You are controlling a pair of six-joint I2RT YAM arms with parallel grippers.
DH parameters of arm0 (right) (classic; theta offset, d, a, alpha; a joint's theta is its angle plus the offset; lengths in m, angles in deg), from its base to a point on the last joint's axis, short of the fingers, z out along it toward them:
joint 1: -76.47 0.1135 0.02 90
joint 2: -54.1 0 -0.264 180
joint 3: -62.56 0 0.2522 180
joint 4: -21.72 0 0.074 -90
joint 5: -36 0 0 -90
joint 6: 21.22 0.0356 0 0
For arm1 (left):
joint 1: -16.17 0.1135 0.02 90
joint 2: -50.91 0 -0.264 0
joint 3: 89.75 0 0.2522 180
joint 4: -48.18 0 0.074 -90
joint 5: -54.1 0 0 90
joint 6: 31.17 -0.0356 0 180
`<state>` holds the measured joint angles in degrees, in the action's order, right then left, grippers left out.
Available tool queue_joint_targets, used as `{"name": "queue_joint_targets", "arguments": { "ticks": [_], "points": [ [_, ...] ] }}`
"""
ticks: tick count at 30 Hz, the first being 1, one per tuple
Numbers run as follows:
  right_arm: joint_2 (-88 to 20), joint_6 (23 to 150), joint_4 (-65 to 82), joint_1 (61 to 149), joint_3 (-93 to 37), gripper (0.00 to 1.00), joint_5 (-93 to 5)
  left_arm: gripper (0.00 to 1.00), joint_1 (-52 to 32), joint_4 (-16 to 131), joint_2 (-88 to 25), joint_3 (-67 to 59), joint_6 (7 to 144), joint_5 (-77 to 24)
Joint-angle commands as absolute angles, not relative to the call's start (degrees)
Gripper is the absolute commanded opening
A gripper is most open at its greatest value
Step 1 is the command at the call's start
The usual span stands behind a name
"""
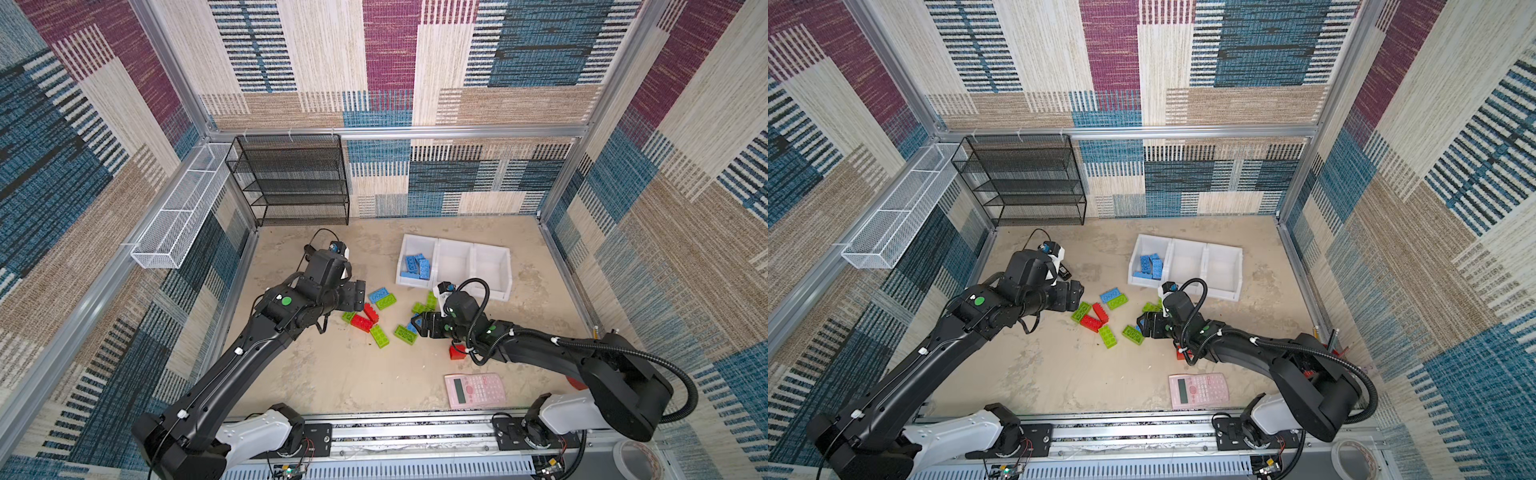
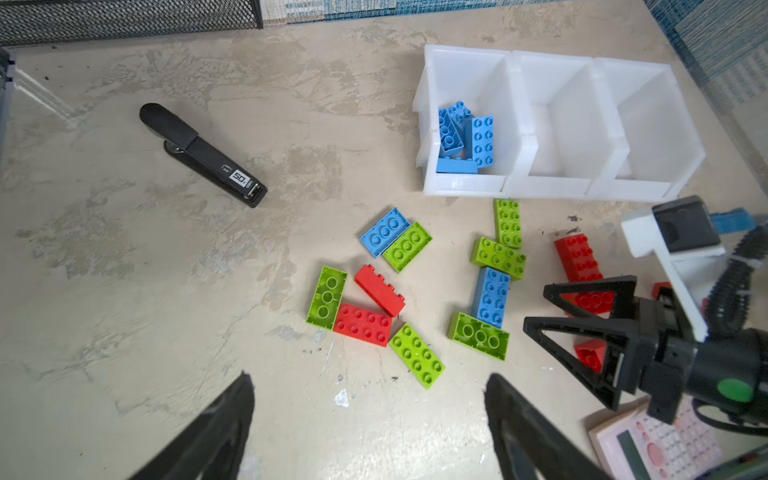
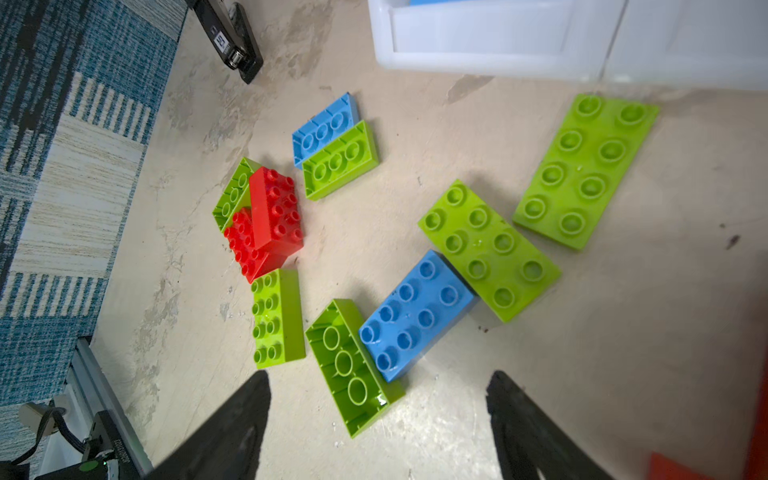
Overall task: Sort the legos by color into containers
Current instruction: 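Grasp a blue brick beside green bricks with right gripper while left withdraws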
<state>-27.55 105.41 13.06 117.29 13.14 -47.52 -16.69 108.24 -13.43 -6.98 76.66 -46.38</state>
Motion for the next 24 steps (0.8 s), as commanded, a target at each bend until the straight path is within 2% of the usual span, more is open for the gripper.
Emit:
{"name": "queue_joint_targets", "arguments": {
  "ticks": [1,5,11,24],
  "points": [
    [-30.2,108.1,11.2,117.8,11.4,0.81,-49.9,0.88,-16.6,108.1,-10.0,-10.6,74.7,-49.4],
    [-34.1,108.4,8.8,118.5,8.3,0.79,-51.2,0.88,-16.6,105.2,-5.0,-16.6,75.3,-52.5],
    [-39.6,108.9,6.6,118.7,3.8,0.78,-51.2,0.88,-16.6,105.1,-2.5,-17.0,74.6,-51.8],
    [-49.3,105.9,-1.1,121.1,-5.7,0.68,-54.7,0.88,-18.9,105.3,-0.3,-17.5,73.9,-54.1]
  ]
}}
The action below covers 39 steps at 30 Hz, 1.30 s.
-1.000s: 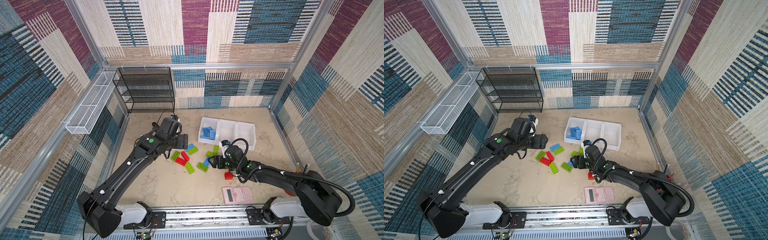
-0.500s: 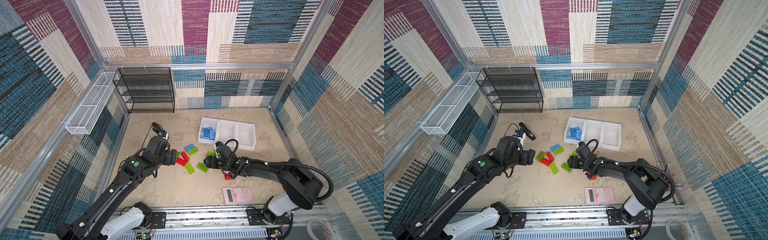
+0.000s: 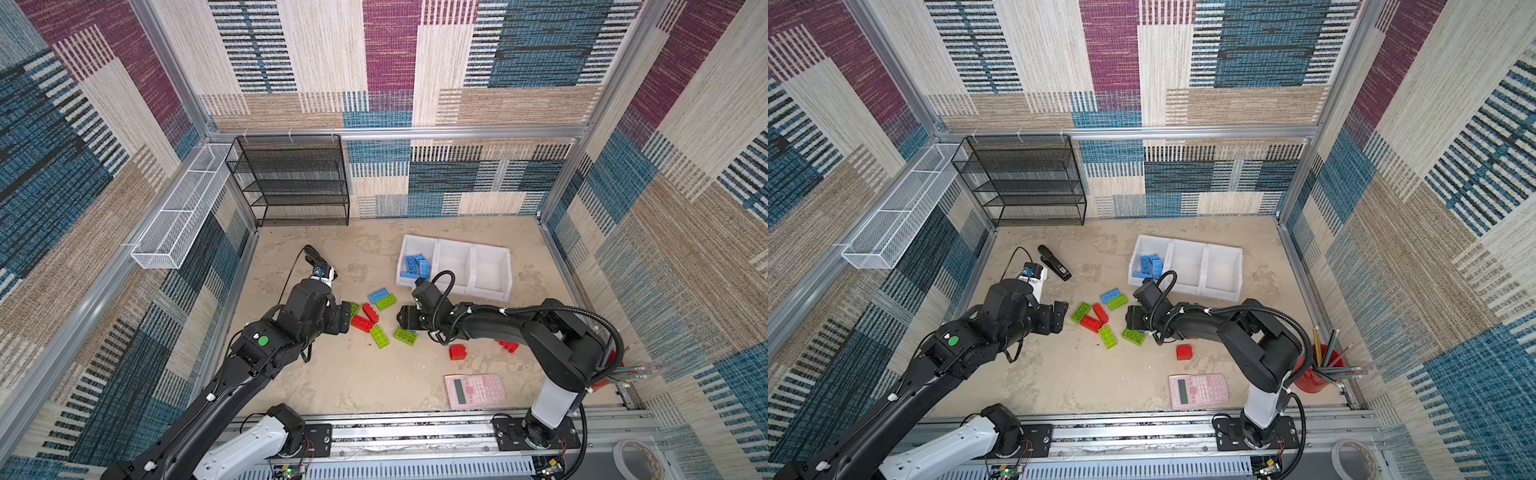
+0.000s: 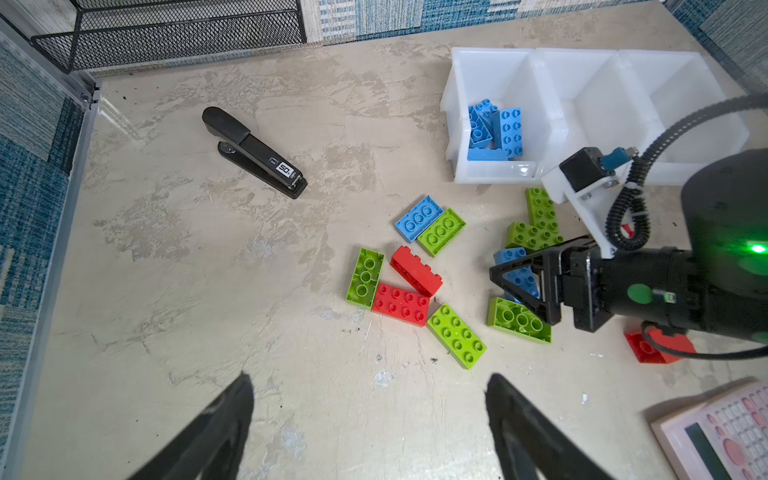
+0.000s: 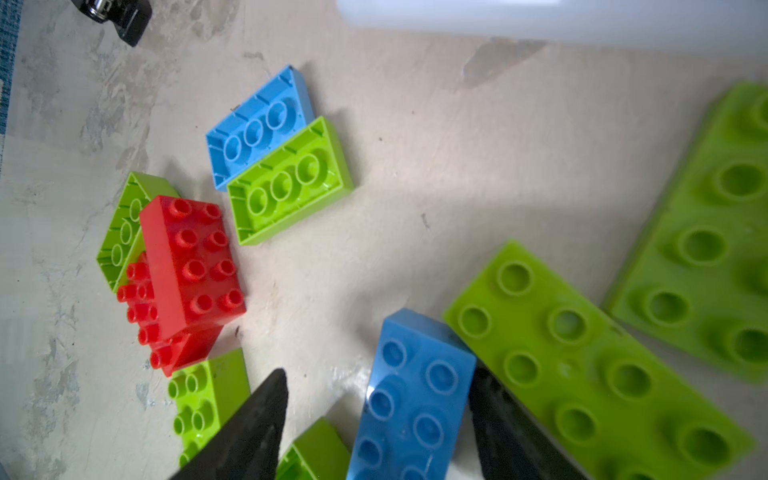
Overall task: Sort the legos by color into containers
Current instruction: 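Grasp a blue brick beside green bricks with right gripper while left withdraws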
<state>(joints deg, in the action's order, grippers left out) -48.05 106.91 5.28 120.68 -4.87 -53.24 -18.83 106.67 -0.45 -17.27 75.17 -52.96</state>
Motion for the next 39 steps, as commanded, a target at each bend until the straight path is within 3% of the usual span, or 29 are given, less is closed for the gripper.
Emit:
{"name": "queue_joint_targets", "arguments": {
  "ticks": [1,8,17,39],
  "points": [
    [-49.6,105.6,-1.7,121.3,-6.2,0.66,-55.2,0.88,-19.0,105.3,-0.3,-17.5,73.9,-54.1],
    [-50.1,103.9,-7.0,121.7,-8.1,0.47,-61.1,0.88,-19.0,105.2,-0.7,-17.6,73.9,-54.2],
    [-49.7,103.1,-9.1,122.4,-10.0,0.32,-63.6,0.88,-19.0,105.2,-0.9,-17.6,73.9,-54.4],
    [-39.5,95.9,-12.6,121.2,-19.3,0.33,-64.6,0.88,-18.8,105.5,-5.6,-17.3,73.7,-56.7]
  ]
}}
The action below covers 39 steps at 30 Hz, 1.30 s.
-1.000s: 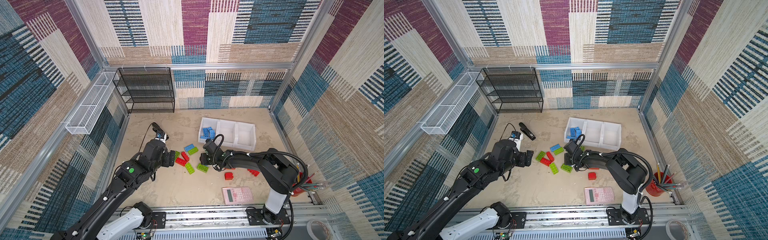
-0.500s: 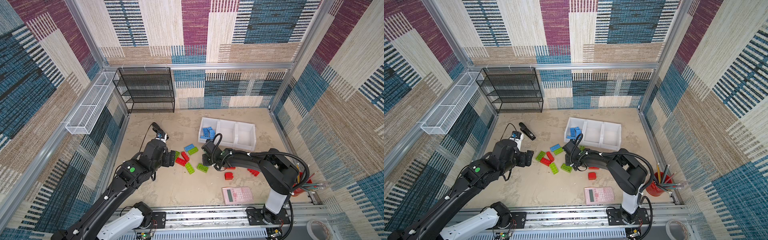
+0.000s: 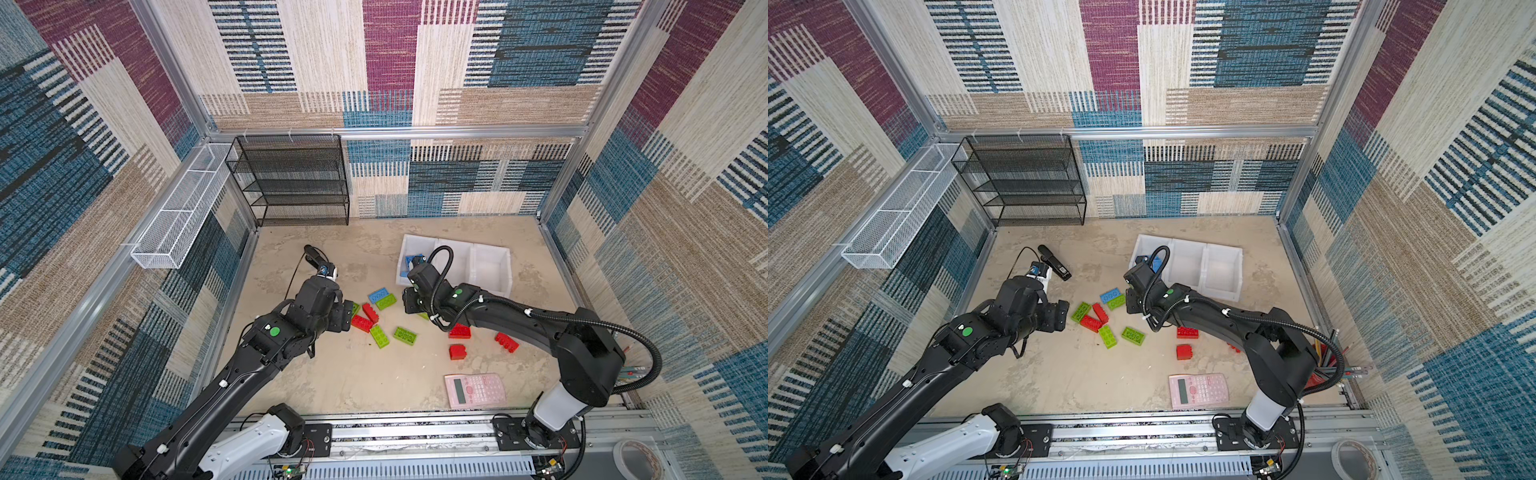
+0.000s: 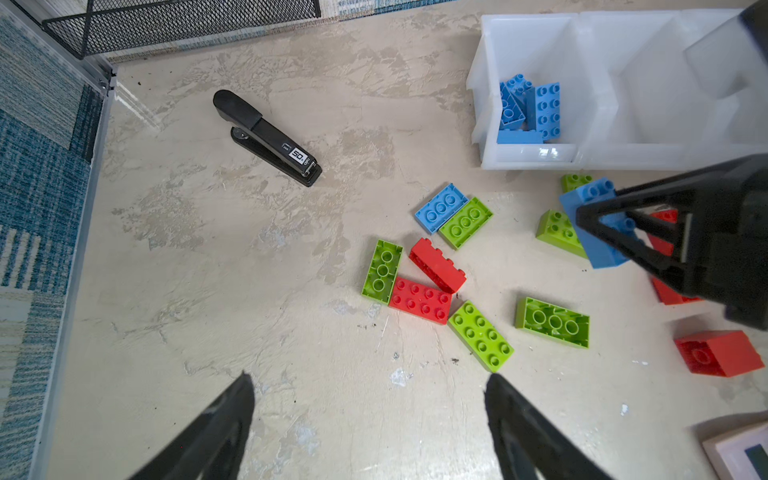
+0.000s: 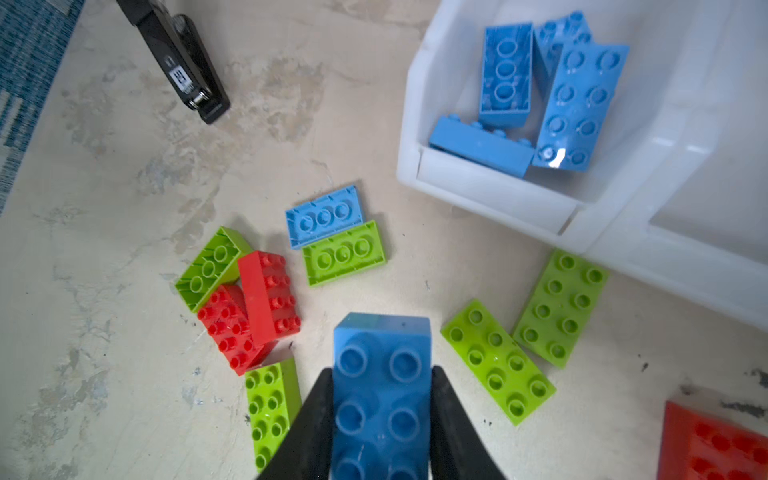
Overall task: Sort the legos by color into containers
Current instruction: 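Grasp a blue brick beside green bricks with right gripper while left withdraws, then drop the blue brick into the blue-brick compartment with the right gripper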
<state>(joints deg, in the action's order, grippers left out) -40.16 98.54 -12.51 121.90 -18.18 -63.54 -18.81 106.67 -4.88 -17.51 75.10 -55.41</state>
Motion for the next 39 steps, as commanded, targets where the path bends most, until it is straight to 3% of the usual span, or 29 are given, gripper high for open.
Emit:
{"name": "queue_joint_targets", "arguments": {
  "ticks": [1,15,30,35,39],
  "points": [
    [-39.4,95.3,-12.5,120.6,-19.6,0.33,-64.1,0.88,-18.7,105.7,-5.9,-17.1,73.7,-56.8],
    [-43.2,88.6,-8.0,107.2,-25.0,0.33,-55.3,0.87,-17.2,106.4,-12.4,-16.0,73.3,-56.7],
    [-55.3,84.9,-7.2,102.1,-36.8,0.33,-51.5,0.86,-15.2,106.5,-17.1,-14.8,72.9,-55.2],
    [-58.1,85.1,-7.3,101.7,-39.9,0.37,-50.2,0.86,-15.0,106.6,-17.5,-14.9,72.9,-55.1],
    [-59.1,84.9,-7.8,101.3,-41.8,0.46,-49.6,0.86,-14.8,106.6,-18.0,-14.6,73.3,-53.4]
  ]
}}
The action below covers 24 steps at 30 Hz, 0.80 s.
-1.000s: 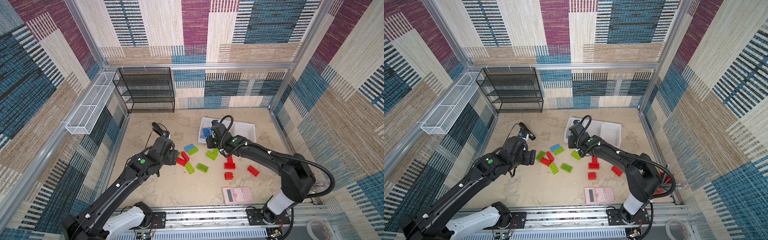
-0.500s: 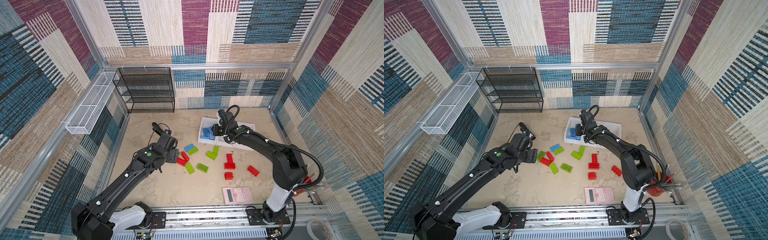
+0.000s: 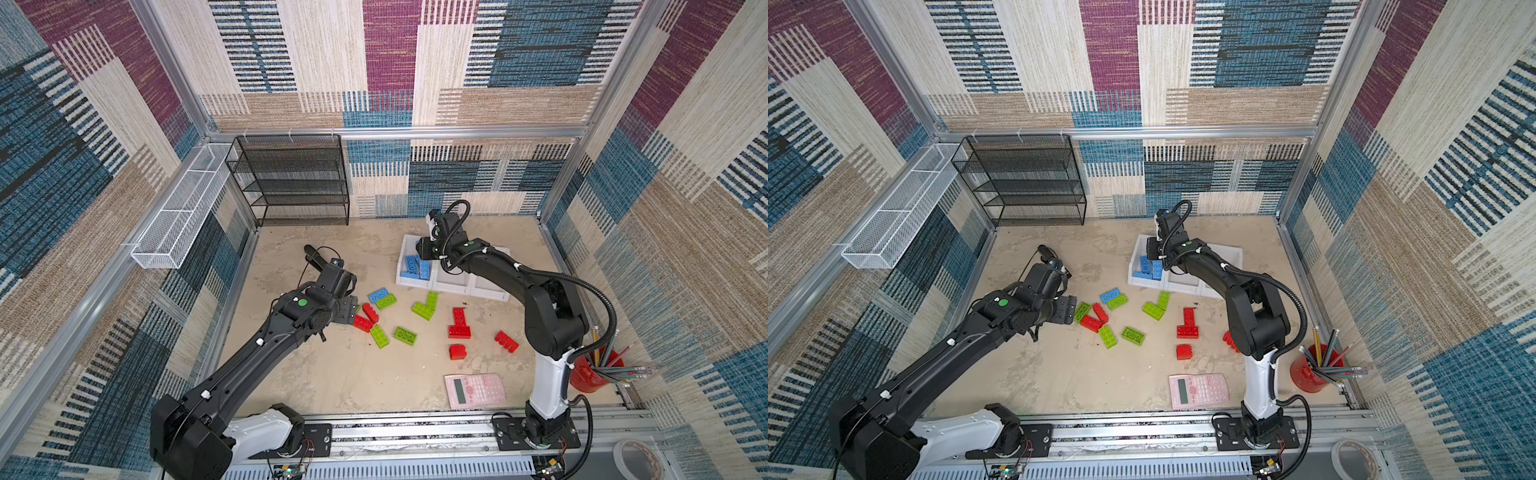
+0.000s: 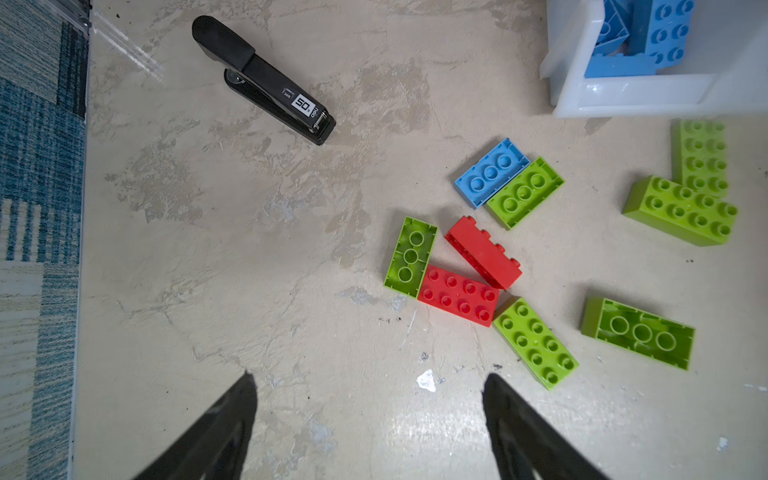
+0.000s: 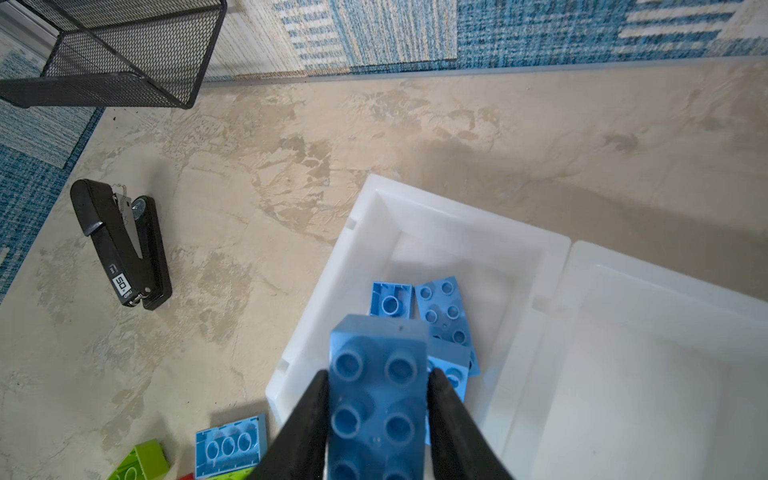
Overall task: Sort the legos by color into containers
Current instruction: 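Drop the blue brick into the blue-brick compartment with the right gripper, then move left gripper over an upside-down blue brick while right arm draws back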
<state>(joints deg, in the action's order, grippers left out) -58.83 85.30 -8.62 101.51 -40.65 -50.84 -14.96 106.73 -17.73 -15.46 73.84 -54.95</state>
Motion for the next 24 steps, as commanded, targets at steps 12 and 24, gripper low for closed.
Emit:
{"name": "queue_joint_targets", "arguments": {
  "ticks": [12,24],
  "points": [
    [-50.5,83.9,-4.5,101.1,-34.1,0.70,-48.4,0.90,-14.7,108.7,-22.6,-9.9,74.1,-49.6],
    [-25.2,82.0,8.7,101.1,-5.6,0.89,-44.3,0.94,-14.8,112.3,-30.8,0.4,78.8,-48.7]
  ]
}}
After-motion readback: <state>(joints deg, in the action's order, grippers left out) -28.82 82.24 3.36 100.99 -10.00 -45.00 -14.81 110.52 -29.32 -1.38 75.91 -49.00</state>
